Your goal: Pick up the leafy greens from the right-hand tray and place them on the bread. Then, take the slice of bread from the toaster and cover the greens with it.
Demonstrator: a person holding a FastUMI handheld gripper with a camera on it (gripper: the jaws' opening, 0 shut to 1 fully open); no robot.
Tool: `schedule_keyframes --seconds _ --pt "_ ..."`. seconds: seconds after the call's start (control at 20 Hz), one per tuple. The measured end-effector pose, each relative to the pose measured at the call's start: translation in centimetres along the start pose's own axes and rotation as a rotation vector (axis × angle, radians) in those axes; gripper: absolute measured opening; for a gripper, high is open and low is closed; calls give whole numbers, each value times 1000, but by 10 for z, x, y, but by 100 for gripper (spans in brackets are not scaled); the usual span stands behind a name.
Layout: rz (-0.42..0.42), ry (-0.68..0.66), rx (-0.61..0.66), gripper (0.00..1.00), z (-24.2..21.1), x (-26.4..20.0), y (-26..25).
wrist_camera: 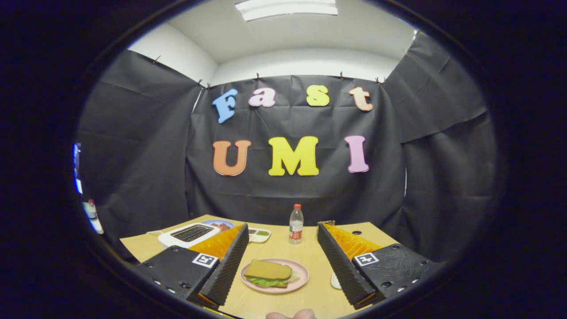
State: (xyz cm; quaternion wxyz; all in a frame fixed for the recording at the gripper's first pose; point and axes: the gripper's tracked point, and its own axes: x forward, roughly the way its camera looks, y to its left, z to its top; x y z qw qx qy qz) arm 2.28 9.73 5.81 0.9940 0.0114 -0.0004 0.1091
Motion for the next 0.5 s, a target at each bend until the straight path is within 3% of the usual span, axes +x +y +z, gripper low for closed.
schedule_keyframes --seconds 0.25,0.5 --pt "39 -51 -3 95 16 -7 16" --pt "20 -55 36 96 12 -4 13"
